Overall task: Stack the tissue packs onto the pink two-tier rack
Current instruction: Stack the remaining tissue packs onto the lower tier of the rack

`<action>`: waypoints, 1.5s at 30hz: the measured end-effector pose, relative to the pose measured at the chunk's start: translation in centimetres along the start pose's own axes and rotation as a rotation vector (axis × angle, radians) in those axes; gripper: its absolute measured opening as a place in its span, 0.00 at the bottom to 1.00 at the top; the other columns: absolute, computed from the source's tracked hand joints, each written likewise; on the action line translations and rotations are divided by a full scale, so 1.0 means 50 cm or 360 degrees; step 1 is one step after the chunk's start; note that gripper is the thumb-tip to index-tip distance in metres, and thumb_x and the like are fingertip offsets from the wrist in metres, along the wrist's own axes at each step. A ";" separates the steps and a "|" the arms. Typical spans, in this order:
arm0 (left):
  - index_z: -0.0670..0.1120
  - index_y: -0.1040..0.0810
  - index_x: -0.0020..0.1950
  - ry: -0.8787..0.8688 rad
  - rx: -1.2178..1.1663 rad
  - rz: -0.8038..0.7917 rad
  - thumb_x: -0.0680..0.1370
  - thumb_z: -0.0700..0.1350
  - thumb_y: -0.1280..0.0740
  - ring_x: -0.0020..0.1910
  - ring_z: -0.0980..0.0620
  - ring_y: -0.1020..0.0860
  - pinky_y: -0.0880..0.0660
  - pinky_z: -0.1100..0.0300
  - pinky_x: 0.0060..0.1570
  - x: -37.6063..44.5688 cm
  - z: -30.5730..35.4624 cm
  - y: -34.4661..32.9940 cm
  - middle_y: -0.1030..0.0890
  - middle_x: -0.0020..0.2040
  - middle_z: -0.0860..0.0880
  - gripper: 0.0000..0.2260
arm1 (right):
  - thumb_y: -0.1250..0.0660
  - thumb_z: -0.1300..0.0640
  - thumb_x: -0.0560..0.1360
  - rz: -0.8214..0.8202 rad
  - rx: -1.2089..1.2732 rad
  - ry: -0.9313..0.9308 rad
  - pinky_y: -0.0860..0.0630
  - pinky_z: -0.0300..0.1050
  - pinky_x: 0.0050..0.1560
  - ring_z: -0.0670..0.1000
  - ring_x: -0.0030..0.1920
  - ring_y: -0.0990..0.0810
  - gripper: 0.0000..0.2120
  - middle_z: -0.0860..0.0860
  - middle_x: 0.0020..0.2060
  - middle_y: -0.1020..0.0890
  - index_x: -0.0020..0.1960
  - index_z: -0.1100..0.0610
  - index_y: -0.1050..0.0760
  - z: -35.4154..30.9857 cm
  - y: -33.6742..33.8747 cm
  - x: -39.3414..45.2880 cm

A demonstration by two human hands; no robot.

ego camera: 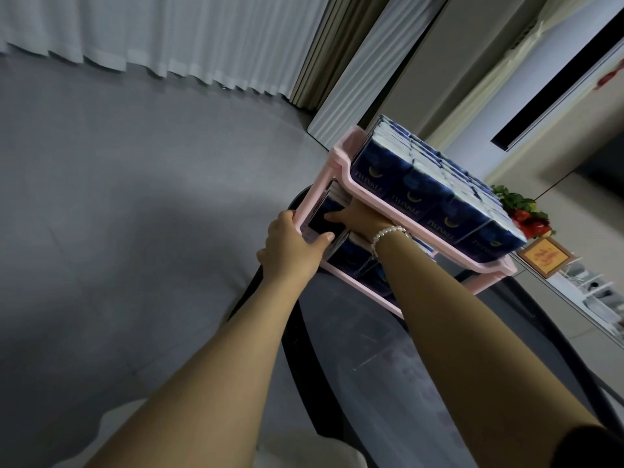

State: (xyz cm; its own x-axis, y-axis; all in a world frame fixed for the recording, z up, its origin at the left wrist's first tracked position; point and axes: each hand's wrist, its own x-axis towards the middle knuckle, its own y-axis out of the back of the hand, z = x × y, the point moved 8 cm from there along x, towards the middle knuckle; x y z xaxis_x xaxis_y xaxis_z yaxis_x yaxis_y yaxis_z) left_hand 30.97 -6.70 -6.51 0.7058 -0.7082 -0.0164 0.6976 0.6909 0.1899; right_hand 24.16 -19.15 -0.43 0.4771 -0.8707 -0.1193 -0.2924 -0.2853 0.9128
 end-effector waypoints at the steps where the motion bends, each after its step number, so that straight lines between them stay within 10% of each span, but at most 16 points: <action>1: 0.44 0.32 0.66 0.0003 0.0003 0.0002 0.71 0.56 0.28 0.53 0.44 0.23 0.27 0.40 0.59 0.000 0.000 0.000 0.24 0.57 0.45 0.29 | 0.33 0.56 0.75 0.0004 0.0023 -0.0016 0.35 0.41 0.57 0.55 0.64 0.29 0.25 0.56 0.64 0.28 0.69 0.59 0.35 0.001 0.000 0.001; 19: 0.44 0.34 0.68 -0.0022 0.0096 -0.0012 0.72 0.56 0.29 0.55 0.44 0.24 0.28 0.42 0.59 -0.003 0.003 -0.005 0.26 0.60 0.45 0.31 | 0.34 0.52 0.76 -0.0064 0.0342 0.0045 0.35 0.36 0.53 0.45 0.51 0.30 0.21 0.47 0.53 0.29 0.67 0.57 0.32 0.002 0.014 -0.047; 26: 0.42 0.39 0.72 -0.0091 0.0160 -0.0048 0.72 0.56 0.29 0.62 0.42 0.27 0.27 0.42 0.60 -0.016 0.015 -0.013 0.31 0.67 0.43 0.36 | 0.39 0.52 0.79 -0.0112 0.0474 0.0084 0.41 0.33 0.61 0.49 0.70 0.35 0.22 0.50 0.70 0.32 0.72 0.54 0.38 0.019 0.009 -0.093; 37: 0.47 0.38 0.74 -0.0217 0.0151 -0.0133 0.73 0.54 0.30 0.66 0.46 0.29 0.29 0.51 0.64 -0.107 0.069 -0.012 0.32 0.70 0.45 0.33 | 0.36 0.50 0.77 0.0416 0.0326 0.0353 0.35 0.32 0.58 0.47 0.65 0.28 0.21 0.49 0.63 0.23 0.68 0.53 0.29 0.086 0.067 -0.233; 45: 0.50 0.28 0.66 -0.0253 0.0108 -0.0508 0.77 0.51 0.33 0.46 0.63 0.26 0.32 0.72 0.38 -0.231 0.109 -0.068 0.23 0.54 0.55 0.18 | 0.35 0.56 0.76 0.0632 0.0732 0.0305 0.26 0.26 0.43 0.37 0.44 0.21 0.10 0.43 0.46 0.18 0.56 0.52 0.21 0.213 0.104 -0.390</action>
State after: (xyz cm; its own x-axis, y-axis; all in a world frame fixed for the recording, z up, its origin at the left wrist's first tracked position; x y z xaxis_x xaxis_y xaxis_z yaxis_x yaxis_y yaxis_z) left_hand 19.78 -1.66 -1.62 0.4222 -0.9041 0.0662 0.8661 0.4239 0.2648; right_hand 4.52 -7.95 2.50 0.3866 -0.8706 0.3044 -0.7832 -0.1357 0.6067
